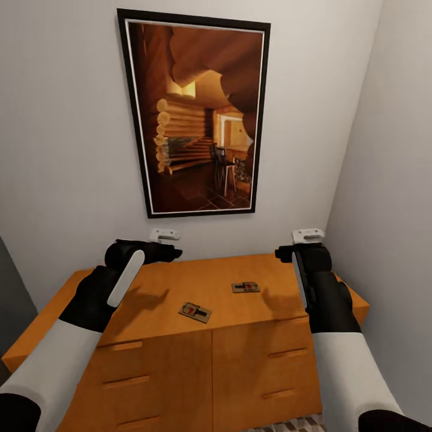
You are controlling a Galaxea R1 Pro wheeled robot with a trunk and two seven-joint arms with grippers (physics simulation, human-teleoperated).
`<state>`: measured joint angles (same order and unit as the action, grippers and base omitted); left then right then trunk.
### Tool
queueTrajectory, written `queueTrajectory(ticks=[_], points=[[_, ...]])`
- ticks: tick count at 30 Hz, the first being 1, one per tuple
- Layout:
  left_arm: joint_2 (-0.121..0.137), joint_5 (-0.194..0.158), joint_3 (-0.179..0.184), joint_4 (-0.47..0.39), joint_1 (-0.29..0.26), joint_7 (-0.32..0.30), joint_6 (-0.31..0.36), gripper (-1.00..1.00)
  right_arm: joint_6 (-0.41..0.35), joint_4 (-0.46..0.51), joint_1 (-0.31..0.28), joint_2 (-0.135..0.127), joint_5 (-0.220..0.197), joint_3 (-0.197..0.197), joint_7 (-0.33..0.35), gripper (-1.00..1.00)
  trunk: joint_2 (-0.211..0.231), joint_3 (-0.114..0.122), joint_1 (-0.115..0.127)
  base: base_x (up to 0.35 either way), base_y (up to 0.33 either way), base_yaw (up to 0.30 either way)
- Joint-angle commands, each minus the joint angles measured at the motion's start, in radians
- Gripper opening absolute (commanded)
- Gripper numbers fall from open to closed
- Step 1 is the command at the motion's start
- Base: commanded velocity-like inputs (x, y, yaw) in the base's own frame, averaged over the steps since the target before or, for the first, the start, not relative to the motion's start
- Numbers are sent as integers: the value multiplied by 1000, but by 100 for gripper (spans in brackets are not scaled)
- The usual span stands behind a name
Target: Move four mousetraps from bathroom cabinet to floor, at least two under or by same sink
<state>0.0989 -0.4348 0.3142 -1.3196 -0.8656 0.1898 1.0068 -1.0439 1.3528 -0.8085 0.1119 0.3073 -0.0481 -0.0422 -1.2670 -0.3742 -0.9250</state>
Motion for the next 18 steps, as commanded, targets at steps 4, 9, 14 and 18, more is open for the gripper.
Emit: queueTrajectory(ticks=[4,9,14,18], points=[[-1,-13,4,3,-1,10,5,100,-3,-27,-17,27,-2,-1,-5,100,-1,-1,0,55,0,0],[-3,-18,6,24,-1,10,9,100,-3,-84,-26,47,-3,-1,-5,100,-1,-1,0,18,0,0],[-5,-20,9,50,-1,10,23,100,-3,-116,-27,50,-3,1,-4,100,-1,-1,0,3,0,0],[-6,-21,10,66,-1,10,27,100,-3,-120,-27,51,-2,3,-4,100,-1,-1,0,0,0,0]])
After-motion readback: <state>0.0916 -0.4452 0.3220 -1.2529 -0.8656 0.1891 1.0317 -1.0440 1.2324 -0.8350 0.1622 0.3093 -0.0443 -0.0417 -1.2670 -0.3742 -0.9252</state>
